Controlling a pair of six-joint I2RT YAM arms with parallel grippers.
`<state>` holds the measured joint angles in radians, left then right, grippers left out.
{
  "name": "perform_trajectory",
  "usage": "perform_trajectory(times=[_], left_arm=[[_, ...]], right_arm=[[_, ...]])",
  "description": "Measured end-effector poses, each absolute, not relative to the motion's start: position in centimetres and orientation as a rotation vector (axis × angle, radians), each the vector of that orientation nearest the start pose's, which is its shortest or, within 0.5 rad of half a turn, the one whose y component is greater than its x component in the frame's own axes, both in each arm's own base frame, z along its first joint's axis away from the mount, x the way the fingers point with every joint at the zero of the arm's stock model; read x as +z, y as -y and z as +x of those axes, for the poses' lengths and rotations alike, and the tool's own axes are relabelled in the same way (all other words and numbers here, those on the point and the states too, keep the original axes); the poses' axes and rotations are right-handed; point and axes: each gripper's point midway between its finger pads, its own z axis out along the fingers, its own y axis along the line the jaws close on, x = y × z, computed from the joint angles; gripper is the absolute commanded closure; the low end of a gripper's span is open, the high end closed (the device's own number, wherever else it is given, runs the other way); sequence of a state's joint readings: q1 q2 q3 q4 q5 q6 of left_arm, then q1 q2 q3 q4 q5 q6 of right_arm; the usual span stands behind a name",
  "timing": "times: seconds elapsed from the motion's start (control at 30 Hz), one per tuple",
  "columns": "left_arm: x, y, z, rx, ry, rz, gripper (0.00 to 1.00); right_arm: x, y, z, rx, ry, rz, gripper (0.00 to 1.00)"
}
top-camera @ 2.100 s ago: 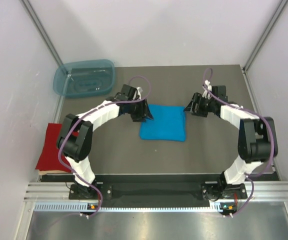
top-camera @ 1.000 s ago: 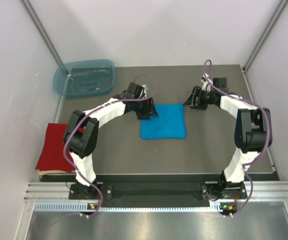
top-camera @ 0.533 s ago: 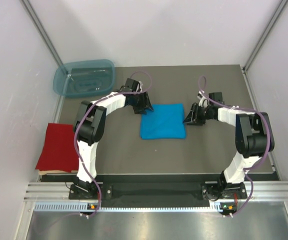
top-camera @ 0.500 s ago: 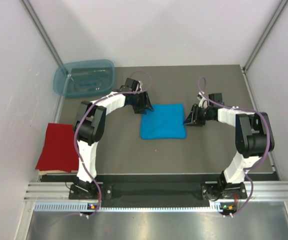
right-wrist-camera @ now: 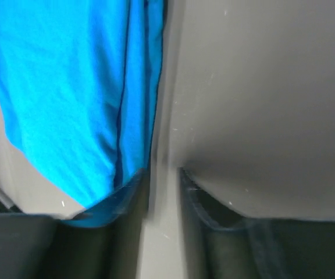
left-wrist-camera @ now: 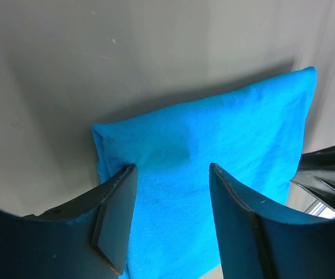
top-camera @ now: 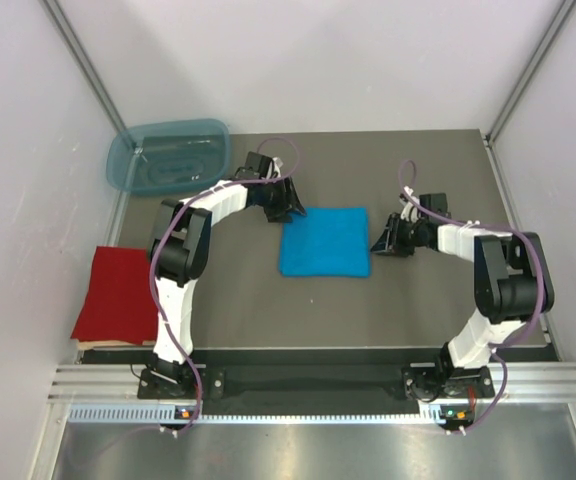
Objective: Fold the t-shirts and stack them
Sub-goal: Fold the tshirt
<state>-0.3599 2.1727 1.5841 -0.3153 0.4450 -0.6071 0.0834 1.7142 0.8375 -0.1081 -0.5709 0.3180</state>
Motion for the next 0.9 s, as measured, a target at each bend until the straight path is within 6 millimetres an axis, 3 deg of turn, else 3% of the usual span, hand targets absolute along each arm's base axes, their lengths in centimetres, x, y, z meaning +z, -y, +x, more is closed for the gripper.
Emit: perform_trajectory(times=[0.07,0.37,0.43,0.47,0.53,0.6,0.63,0.73,0.8,0.9], left_arm=[[4.9,27.3,45.0,-0.940,-2.601,-0.118,0.42],[4.9,27.3,45.1,-0.951,-2.603,-0.117,0.42],[4.8,27.4,45.1,-0.954,-2.603,-0.117,0.42],[4.9,27.4,45.1,-0.956,-2.602,-0.117,0.42],[4.9,27.4,45.2,-0.955,-2.602,-0.116,0.42],[4.9,27.4,45.2,-0.954,-2.600,-0.115,0.42],[4.9,27.4,45.3,-0.952,-2.600,-0.116,0.42],[4.8,27.4,45.4,-0.953,-2.599,-0.116,0.42],[4.8,27.5,45.6,-0.957,-2.600,-0.116,0.42],[4.9,27.8,45.9,-0.963,-2.598,-0.113,0.42]], right_arm=[[3.0,-13.3,33.8,0.869,-2.540,0.079,0.53],[4.5,-15.1,33.5,0.937,-2.508,0.039,0.36],[4.5,-16.0,33.1,0.950,-2.514,0.004,0.41],[4.5,-16.4,32.9,0.953,-2.517,-0.012,0.52],[4.3,-16.9,32.6,0.948,-2.523,-0.036,0.60],[3.6,-16.9,32.1,0.927,-2.538,-0.040,0.68],[3.1,-16.8,31.7,0.913,-2.551,-0.035,0.81],[2.0,-16.5,30.8,0.889,-2.571,-0.010,0.94],[1.9,-16.4,30.7,0.864,-2.556,0.000,0.94],[1.9,-15.9,30.7,0.803,-2.549,0.044,0.86]])
